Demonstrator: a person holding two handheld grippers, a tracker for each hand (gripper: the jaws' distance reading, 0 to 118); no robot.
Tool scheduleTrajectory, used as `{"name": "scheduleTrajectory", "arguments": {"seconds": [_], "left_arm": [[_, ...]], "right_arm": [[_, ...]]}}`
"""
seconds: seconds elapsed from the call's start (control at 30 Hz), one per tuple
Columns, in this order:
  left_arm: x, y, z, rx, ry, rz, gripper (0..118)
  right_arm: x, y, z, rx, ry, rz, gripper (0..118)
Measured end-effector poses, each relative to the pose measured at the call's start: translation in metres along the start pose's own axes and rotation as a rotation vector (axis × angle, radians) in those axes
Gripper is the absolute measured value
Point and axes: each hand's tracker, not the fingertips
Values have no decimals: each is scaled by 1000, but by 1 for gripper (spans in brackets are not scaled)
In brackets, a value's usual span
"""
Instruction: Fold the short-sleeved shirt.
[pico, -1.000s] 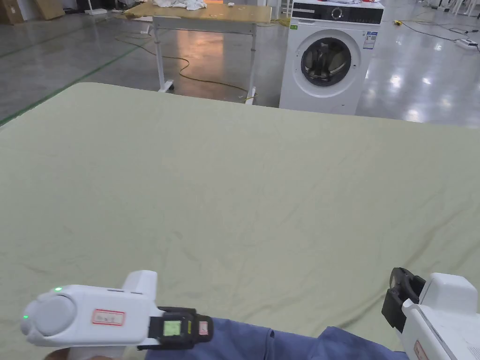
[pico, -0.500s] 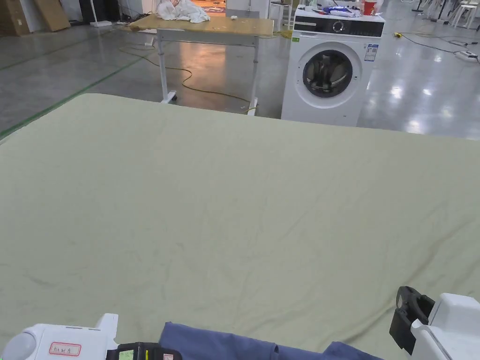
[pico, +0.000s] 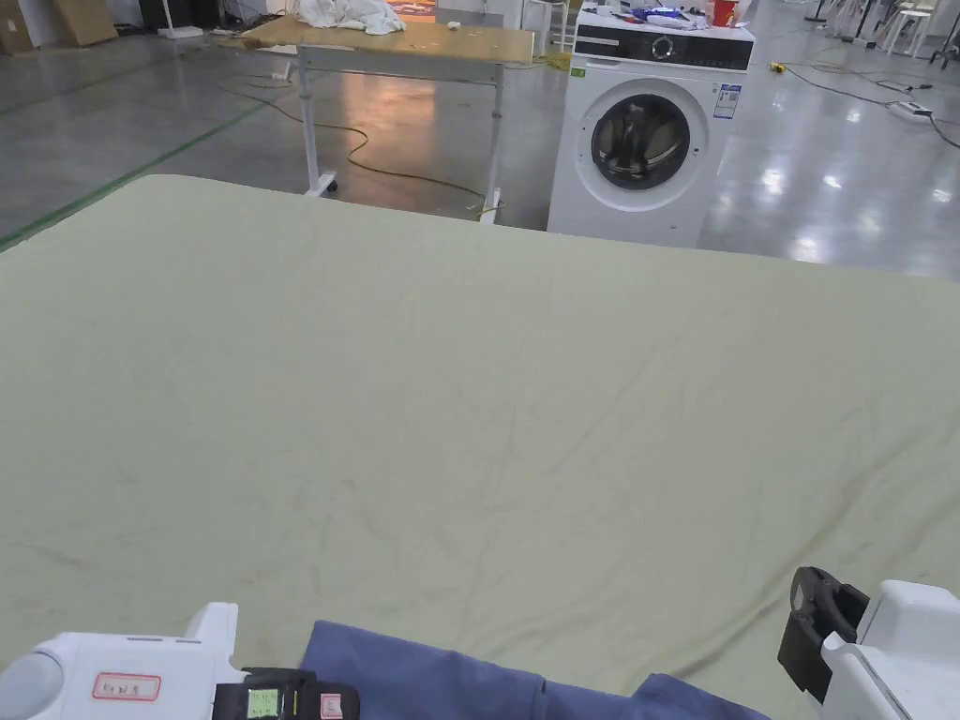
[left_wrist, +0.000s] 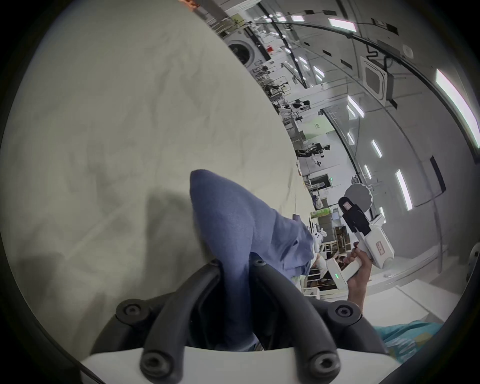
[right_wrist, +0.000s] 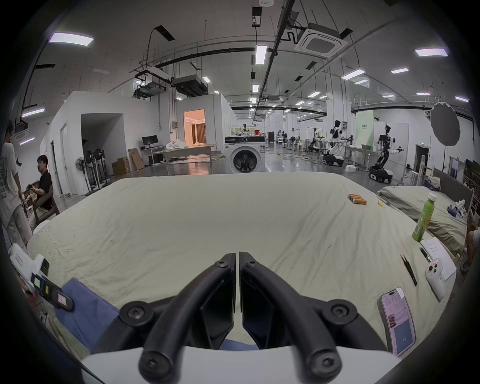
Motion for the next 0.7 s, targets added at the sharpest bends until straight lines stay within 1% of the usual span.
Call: {"name": "scheduleTrajectory", "arguments": {"seconds": [0.1, 0.13, 0.2, 0.3, 0.33, 0.43, 0.47, 0.53, 0.63, 0.7], "left_arm": [[29, 15, 30, 34, 132, -54, 9], [37, 20, 42, 49, 148, -83, 9], [56, 28, 68, 89, 225, -88, 9], [75, 40, 102, 109, 375, -185, 9], [85, 43, 112, 108, 451, -209, 9], [104, 47, 124, 107, 607, -251, 9], [111, 48, 123, 91, 647, -286, 9], [125, 46, 118, 77, 675, -311, 9], [143, 41, 105, 67, 614, -331, 9], [160, 35, 89, 31, 631, -399, 9]], "right_arm": [[-1, 2, 1, 1, 0, 7, 1], [-1, 2, 0, 2, 1, 7, 1], [-2, 2, -1, 5, 6, 8, 1], [-4, 2, -2, 6, 18, 6, 1], [-5, 2, -3, 6, 24, 5, 1], [-8, 1, -5, 7, 36, 6, 1], [-8, 1, -5, 7, 39, 5, 1], [-9, 0, -7, 3, 44, 3, 1], [-8, -2, -6, -1, 46, -2, 1], [-6, -2, -6, -3, 46, -2, 1]]}}
